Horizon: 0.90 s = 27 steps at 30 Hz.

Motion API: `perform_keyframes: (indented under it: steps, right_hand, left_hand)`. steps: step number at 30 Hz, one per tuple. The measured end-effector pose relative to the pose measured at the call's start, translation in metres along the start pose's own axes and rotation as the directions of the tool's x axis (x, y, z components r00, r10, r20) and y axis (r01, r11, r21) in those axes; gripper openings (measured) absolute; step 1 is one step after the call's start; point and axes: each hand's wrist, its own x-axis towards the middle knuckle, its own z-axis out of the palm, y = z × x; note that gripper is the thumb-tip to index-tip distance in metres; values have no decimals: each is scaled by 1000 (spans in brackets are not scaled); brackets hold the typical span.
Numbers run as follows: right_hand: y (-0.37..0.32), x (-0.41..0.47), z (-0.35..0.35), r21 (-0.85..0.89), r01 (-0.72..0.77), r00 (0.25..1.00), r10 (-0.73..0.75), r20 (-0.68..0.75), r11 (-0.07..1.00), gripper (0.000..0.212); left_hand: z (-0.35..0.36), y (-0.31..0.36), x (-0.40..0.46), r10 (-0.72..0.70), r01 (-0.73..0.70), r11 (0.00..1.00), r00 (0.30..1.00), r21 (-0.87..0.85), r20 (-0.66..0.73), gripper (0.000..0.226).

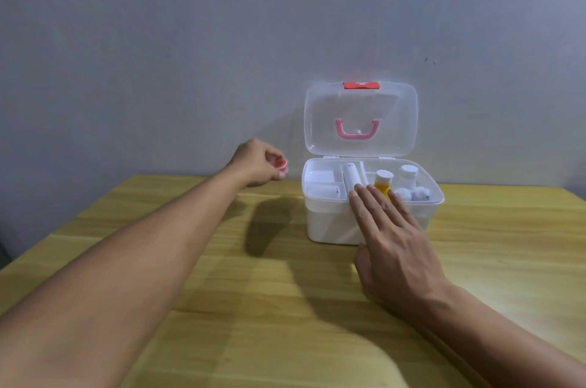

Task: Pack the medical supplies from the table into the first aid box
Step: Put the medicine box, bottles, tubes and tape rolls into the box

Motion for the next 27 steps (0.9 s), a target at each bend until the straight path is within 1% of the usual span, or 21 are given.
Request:
perform_keyframes:
  steps: [2, 4, 6, 11, 13, 16, 18, 20, 21, 22, 23, 24, 25, 26, 27]
  right_hand:
    - [0, 1, -1, -2, -1, 1000, 1, 5, 1000, 81]
    - [0, 1, -3, -4, -2, 1000, 2, 15, 1000, 82]
    - [0, 1, -4, -3, 7, 1000, -7, 22, 1000, 83]
    - [2, 2, -7, -8, 23, 1000, -23, 19, 1000, 81]
    - [2, 2, -7, 1, 20, 1000, -20, 18, 1000, 78]
    - [3, 2, -8, 23, 33, 999, -33, 9, 999, 77]
    - [6, 2, -12, 61, 47, 998, -44, -46, 997, 73]
    - [12, 3, -18, 115, 27, 990, -11, -144, 993, 65]
    - [18, 6, -20, 143, -19, 981, 46, -190, 989, 63]
    - [27, 9, -23, 170, -96, 967, 132, -219, 981, 63]
    - [37, 13, -25, 199, -196, 948, 237, -211, 960, 65]
    - [48, 18, -27, 225, -302, 927, 341, -158, 926, 68]
    - [59, 22, -28, 236, -399, 903, 425, -67, 886, 68]
    - [69, 25, -29, 229, -464, 882, 470, 35, 856, 66]
    - [78, 26, -27, 219, -494, 869, 478, 127, 841, 62]
  left_hand:
    - [-3, 26, -4, 78, -75, 994, 996, -78, 32, 35]
    - [0, 48, -6, 128, -121, 989, 988, -89, 81, 43]
    - [6, 63, -6, 149, -140, 987, 980, -77, 129, 47]
    - [28, 75, -3, 101, -105, 994, 965, 3, 243, 53]
    - [32, 75, -4, 77, -82, 997, 956, 7, 282, 57]
    - [36, 73, -5, 69, -85, 996, 956, 42, 285, 66]
    - [37, 74, -8, 85, -106, 992, 958, 63, 273, 59]
    - [41, 71, -10, 93, -123, 987, 962, 101, 258, 45]
    - [44, 68, -10, 91, -126, 984, 962, 123, 257, 44]
    - [47, 65, -10, 83, -126, 981, 960, 148, 267, 49]
    - [50, 62, -11, 69, -123, 977, 957, 176, 283, 57]
    - [53, 60, -11, 64, -126, 971, 955, 201, 290, 64]
    - [56, 57, -12, 65, -130, 968, 957, 216, 284, 69]
    - [59, 55, -12, 69, -132, 967, 960, 218, 272, 73]
    - [61, 54, -12, 79, -135, 968, 964, 211, 255, 76]
